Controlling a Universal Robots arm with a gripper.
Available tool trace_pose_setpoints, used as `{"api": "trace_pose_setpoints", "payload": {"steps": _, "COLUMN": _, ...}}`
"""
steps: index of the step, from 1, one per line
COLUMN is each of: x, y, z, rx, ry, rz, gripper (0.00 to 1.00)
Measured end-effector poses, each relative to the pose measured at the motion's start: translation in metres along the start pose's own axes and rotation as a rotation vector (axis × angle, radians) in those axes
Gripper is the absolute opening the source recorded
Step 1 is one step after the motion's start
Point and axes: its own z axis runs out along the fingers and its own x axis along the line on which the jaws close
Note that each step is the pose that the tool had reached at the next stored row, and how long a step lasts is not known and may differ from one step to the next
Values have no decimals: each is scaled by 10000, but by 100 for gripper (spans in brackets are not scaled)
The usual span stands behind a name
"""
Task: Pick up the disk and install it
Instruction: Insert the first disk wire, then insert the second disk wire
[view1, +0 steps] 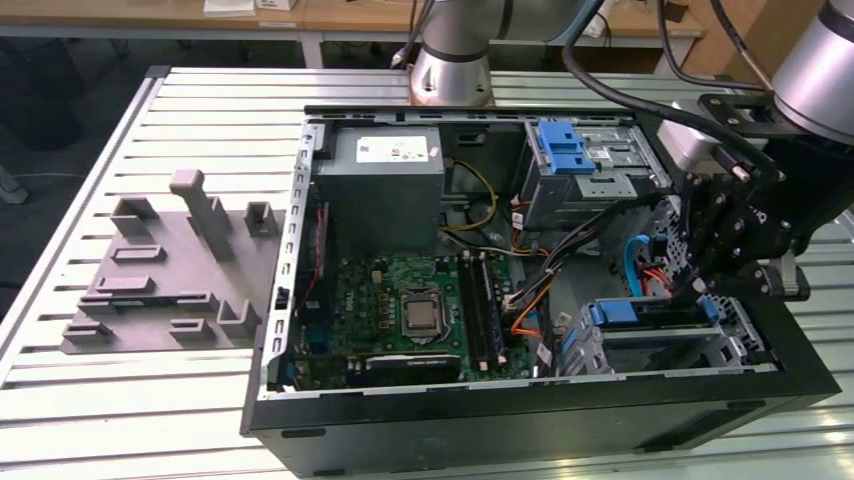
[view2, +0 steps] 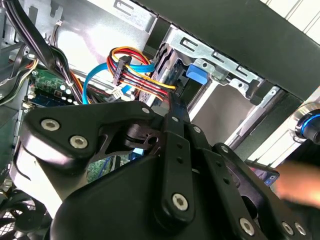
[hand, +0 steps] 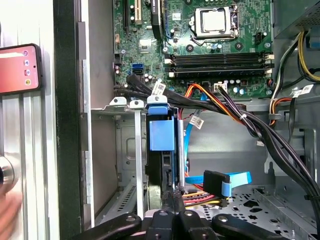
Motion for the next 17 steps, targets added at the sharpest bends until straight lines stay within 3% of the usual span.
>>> {"api": "trace_pose_setpoints", "payload": {"steps": 12, "x": 2, "y": 1, "z": -29, "rx": 0, "ry": 0, "rz": 0, "gripper": 11}}
{"api": "trace_pose_setpoints", "payload": {"steps": 17, "x": 5, "y": 54, "z": -29, "rx": 1, "ry": -12, "rz": 0, "gripper": 11}}
